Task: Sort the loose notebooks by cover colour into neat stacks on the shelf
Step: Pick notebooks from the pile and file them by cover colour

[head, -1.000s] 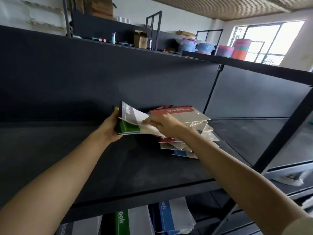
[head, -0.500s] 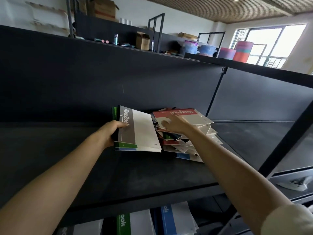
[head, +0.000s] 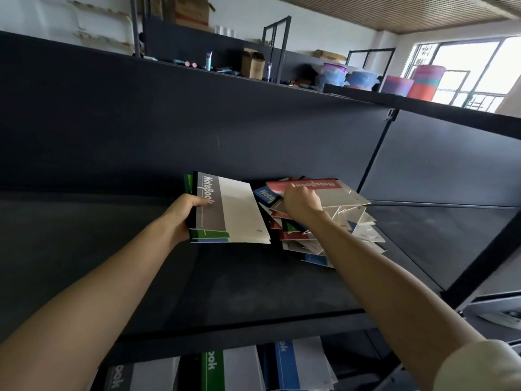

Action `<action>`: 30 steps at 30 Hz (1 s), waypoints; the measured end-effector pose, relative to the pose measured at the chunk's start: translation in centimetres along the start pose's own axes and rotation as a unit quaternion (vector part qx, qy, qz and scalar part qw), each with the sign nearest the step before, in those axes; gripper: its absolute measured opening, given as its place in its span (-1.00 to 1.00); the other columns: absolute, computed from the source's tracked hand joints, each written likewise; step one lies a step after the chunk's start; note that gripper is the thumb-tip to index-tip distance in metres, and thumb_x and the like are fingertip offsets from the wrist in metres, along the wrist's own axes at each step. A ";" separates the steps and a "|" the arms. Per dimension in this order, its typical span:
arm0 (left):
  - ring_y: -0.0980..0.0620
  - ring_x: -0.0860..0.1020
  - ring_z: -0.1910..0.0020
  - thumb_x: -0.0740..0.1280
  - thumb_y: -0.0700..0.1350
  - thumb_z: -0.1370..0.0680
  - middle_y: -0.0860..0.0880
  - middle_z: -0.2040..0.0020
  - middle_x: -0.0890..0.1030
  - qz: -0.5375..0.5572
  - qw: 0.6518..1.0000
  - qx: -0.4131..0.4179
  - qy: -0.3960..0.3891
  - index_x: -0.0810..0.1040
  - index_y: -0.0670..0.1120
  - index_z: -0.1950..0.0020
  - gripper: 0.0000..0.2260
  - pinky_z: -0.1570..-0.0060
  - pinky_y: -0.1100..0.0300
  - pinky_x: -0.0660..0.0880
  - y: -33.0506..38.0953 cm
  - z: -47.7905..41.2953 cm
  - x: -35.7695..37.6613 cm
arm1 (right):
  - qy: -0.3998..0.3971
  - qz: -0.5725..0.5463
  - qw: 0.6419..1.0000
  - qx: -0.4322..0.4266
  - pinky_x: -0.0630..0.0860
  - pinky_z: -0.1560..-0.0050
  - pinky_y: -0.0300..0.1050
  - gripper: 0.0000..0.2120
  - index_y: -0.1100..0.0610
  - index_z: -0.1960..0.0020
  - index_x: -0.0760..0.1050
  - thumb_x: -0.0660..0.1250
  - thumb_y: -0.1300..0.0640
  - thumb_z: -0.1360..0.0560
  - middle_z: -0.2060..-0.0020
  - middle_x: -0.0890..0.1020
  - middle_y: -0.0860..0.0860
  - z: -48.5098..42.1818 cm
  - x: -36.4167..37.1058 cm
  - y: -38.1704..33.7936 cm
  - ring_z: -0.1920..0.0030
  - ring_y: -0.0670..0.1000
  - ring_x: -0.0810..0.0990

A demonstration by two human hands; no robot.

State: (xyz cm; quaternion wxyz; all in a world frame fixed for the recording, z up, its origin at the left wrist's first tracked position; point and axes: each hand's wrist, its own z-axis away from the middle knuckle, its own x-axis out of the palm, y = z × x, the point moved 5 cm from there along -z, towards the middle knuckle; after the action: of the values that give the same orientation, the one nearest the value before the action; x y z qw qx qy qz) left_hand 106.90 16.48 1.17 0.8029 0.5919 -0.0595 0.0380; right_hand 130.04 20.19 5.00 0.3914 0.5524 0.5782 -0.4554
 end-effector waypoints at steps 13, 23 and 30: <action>-0.04 0.55 0.20 0.07 0.08 -0.65 -0.12 0.13 0.58 0.037 0.998 0.002 -0.040 0.50 -0.09 0.04 -0.68 0.26 0.10 0.45 -0.9 -0.8 2.3 | -0.010 -0.351 0.923 -0.154 0.48 -0.24 -0.05 -0.69 0.28 -0.15 0.54 0.07 0.42 -0.58 -0.19 0.58 0.13 5.5 -0.3 -0.3 -0.20 0.12 0.53; -0.09 0.56 0.18 0.31 -0.16 -0.54 -0.12 0.14 0.58 0.002 0.999 -0.036 -0.013 0.46 -0.16 -0.19 -0.76 0.25 0.04 0.45 -2.1 -1.6 2.4 | -0.100 -0.073 0.992 -0.029 0.34 -0.32 0.08 -0.54 0.12 -0.40 0.32 0.18 -0.07 -0.58 -0.33 0.42 0.13 1.3 0.8 5.0 -0.34 0.17 0.36; -0.09 0.55 0.15 0.31 -0.15 -0.55 -0.11 0.10 0.57 -0.005 1.000 -0.030 -0.008 0.42 -0.14 -0.22 -0.74 0.24 0.04 0.45 -2.2 -1.9 2.0 | -0.229 0.123 0.955 -0.141 0.35 -0.15 -0.08 -0.56 0.14 -0.39 0.31 0.11 -0.08 -0.61 -0.29 0.48 0.09 1.0 -0.3 4.5 -0.21 0.11 0.47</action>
State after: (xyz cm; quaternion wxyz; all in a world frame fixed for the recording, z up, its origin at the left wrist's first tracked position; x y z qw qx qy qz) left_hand 109.27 17.60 -1.18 0.8200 0.5681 -0.0640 0.0276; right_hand 134.46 19.06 4.58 0.6400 0.4392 0.4590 -0.4322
